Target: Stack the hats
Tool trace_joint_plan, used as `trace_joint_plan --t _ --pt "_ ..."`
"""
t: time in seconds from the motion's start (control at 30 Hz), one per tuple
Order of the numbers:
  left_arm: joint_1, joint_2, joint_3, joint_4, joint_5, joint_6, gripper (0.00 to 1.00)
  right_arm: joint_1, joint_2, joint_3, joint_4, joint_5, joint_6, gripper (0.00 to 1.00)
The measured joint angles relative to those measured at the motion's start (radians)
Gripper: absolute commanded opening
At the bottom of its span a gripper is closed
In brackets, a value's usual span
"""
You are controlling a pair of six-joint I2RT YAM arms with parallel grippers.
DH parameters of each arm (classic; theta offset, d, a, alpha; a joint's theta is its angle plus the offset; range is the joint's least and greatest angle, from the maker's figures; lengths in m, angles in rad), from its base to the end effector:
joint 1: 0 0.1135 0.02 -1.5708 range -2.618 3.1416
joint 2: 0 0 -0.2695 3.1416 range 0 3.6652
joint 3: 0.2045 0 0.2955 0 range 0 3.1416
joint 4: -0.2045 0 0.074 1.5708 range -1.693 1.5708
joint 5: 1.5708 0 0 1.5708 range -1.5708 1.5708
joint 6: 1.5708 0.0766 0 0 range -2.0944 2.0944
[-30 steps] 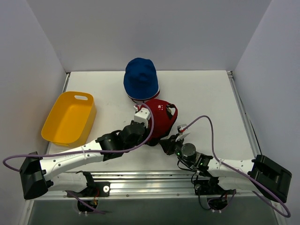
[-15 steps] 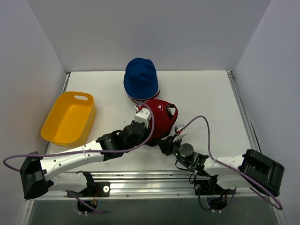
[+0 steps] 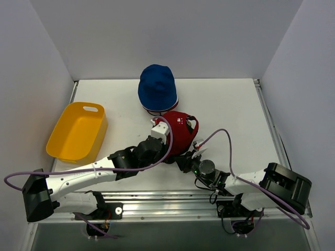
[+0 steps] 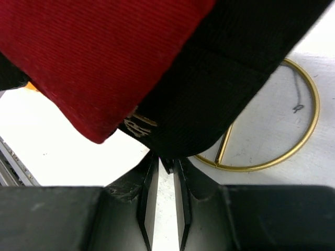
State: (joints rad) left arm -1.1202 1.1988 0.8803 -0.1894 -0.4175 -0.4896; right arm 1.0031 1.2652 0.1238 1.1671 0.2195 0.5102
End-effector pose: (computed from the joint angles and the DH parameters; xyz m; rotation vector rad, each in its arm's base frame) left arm 0.1767 -0.2939 0.2609 0.3958 2.0424 -0.5716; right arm 0.1553 0.2125 0.1362 -0.2187 1.6241 1.0165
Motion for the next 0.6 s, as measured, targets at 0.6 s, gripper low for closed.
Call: trace_joint_plan --t 0.6 --pt "-0.011 0.008 -0.023 0.03 0.003 -0.046 0.02 0.014 0.141 0.038 0.114 -0.016 -0.003 0.09"
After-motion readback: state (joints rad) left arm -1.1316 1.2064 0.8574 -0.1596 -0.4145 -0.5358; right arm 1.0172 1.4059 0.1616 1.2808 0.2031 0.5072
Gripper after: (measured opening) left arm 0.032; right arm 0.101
